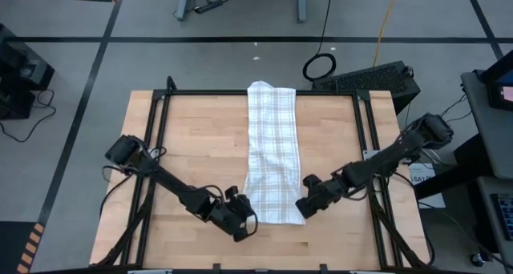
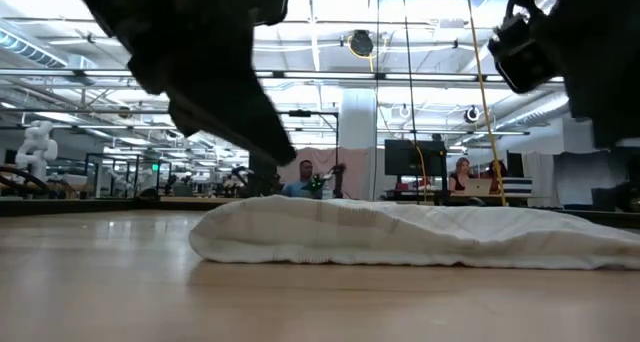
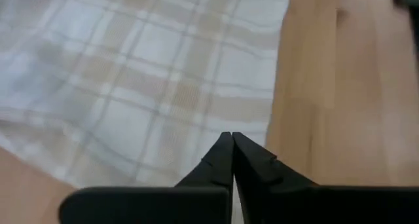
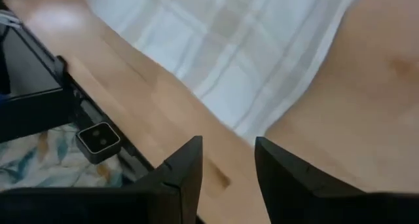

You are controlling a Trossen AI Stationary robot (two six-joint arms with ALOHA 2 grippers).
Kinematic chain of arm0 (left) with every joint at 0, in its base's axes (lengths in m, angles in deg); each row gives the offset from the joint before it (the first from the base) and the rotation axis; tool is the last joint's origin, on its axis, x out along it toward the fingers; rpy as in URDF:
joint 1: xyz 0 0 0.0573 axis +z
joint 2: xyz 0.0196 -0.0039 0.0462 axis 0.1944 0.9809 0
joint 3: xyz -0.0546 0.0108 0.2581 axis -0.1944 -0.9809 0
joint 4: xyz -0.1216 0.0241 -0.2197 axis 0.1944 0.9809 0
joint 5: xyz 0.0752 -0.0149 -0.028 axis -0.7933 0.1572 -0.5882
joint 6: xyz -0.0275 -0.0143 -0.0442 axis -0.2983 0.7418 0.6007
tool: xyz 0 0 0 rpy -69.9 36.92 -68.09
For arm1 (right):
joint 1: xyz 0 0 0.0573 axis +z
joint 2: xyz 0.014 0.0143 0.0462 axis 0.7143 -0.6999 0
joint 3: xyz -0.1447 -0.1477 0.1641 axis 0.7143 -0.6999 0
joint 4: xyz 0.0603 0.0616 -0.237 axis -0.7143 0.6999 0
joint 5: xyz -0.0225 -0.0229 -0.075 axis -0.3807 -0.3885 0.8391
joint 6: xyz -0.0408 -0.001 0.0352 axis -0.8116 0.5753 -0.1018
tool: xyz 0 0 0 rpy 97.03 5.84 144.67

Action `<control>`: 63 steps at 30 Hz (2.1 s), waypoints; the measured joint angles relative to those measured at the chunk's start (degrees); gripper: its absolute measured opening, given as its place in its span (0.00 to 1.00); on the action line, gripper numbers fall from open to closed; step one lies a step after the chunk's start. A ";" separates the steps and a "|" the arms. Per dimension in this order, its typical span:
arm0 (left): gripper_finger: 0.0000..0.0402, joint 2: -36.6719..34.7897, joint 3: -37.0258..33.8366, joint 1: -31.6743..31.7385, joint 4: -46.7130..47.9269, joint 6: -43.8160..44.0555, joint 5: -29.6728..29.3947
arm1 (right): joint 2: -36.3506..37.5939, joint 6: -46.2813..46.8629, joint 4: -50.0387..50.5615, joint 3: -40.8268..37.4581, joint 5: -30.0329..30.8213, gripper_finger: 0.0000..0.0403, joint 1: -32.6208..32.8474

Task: Roll towel into tight, uniform cylinder
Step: Roll the white towel

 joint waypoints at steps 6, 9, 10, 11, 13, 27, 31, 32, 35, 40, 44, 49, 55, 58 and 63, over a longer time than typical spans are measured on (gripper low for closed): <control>0.18 -4.54 0.02 -1.04 -0.30 3.73 0.76 | 6.73 -11.85 6.44 0.01 3.32 0.32 -1.97; 0.27 -5.39 0.09 -2.08 0.85 3.59 0.77 | 8.83 -18.18 8.20 0.00 4.45 0.32 -2.46; 0.30 -5.40 0.09 -2.31 0.89 3.66 0.89 | 9.35 -20.00 8.36 0.01 4.78 0.32 -2.57; 0.34 -5.40 0.09 -2.58 0.77 3.93 1.02 | 9.77 -21.39 8.99 0.01 4.98 0.32 -2.58; 0.41 -5.35 0.09 -3.15 0.54 3.96 1.30 | 10.44 -22.78 9.61 0.01 5.37 0.32 -2.58; 0.60 -5.20 0.20 -4.27 1.84 6.94 4.57 | 11.35 -27.99 9.39 0.01 8.52 0.32 -2.50; 0.59 -5.18 2.12 -5.52 2.77 2.97 5.60 | 11.35 -21.45 8.59 0.01 10.99 0.32 -2.50; 0.59 -5.18 2.44 -5.86 2.84 1.73 4.89 | 11.35 -20.00 8.05 0.01 11.70 0.32 -2.34; 0.59 -5.18 3.50 -6.89 4.92 -3.30 -0.60 | 11.27 -15.63 5.85 0.01 14.51 0.32 -1.85; 0.58 -4.63 4.14 -6.32 11.47 -11.30 -6.87 | 10.37 -8.23 1.92 0.01 22.10 0.32 -1.62; 0.58 -2.32 4.07 -3.51 12.06 -11.19 -1.08 | 9.22 -2.73 1.25 0.01 24.93 0.32 -1.62; 0.58 1.43 4.02 -2.05 7.40 -11.13 4.37 | 7.68 0.43 1.22 0.01 25.15 0.32 -1.64; 0.58 1.92 4.04 -1.88 5.77 -11.25 0.17 | 7.03 0.56 0.25 0.01 25.04 0.32 -1.74; 0.58 2.30 4.04 -1.42 5.29 -12.92 -0.23 | 7.03 0.32 0.34 0.01 25.02 0.32 -1.82; 0.58 4.41 3.98 -0.09 2.95 -13.00 1.60 | 7.03 -0.03 0.50 0.01 25.02 0.32 -1.82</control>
